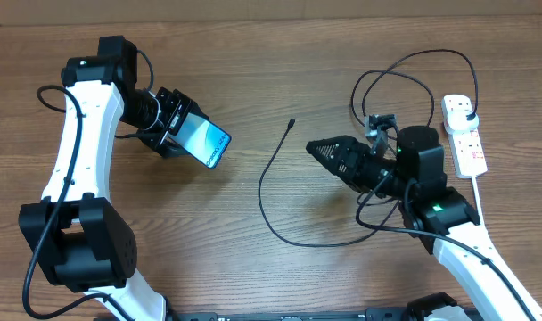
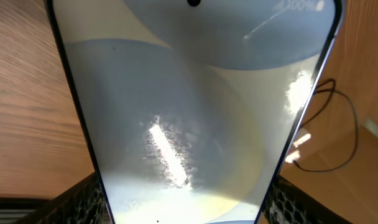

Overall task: Plug charger to phone and switch on socket
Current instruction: 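Hold the phone up with the left gripper, position right gripper above cable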

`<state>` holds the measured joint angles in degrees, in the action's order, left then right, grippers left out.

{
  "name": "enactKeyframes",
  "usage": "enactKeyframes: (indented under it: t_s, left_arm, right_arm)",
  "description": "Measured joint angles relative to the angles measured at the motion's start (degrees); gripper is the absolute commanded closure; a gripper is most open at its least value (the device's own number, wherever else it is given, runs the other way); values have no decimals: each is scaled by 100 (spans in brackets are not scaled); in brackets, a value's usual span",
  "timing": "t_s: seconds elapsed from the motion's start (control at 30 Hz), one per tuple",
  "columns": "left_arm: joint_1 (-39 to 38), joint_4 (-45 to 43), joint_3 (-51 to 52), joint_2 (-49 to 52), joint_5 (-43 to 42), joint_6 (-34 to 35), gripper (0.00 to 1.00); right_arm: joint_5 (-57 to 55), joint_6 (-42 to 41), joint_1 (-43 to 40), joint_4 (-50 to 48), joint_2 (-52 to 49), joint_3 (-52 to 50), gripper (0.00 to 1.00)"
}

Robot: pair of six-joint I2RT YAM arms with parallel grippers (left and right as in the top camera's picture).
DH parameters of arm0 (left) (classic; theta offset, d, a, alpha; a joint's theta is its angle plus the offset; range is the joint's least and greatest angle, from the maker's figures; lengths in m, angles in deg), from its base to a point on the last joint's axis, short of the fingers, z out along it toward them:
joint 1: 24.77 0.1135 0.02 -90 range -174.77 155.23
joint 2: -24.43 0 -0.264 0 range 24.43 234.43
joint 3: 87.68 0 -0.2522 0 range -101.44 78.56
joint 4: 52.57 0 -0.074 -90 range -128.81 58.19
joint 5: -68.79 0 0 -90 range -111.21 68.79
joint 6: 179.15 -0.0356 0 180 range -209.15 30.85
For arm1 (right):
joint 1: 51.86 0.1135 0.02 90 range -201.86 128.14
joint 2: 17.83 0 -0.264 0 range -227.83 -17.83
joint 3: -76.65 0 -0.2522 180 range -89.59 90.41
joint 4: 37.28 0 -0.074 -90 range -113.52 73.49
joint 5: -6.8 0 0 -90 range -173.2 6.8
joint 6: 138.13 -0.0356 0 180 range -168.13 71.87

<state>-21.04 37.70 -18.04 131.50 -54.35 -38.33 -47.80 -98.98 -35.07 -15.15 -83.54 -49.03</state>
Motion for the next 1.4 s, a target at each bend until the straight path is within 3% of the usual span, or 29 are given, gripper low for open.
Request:
enactKeyframes:
  t_s: [0.17,0.43,0.67,1.0,1.2,1.4]
  left_arm:
    - [0,24,0,0,-350,197,36]
    - [0,197,0,0,-1025,293,35]
    - [0,304,0,0,-1692,323,46]
    - [0,306,0,0,-1969,326,44]
    - [0,306,0,0,-1987,328,38]
    - [0,304,0,0,-1998,802,38]
  right_arm:
    - [-120,-269,55,-190,-114,0,14]
    - [-160,-428,55,-229,-175,0,13]
    - [-177,-448,55,-188,-175,0,13]
    - [-177,-461,55,-79,-175,0,13]
    - [-177,-350,55,221,-175,0,13]
    - [-179,-289,55,227,-175,0,13]
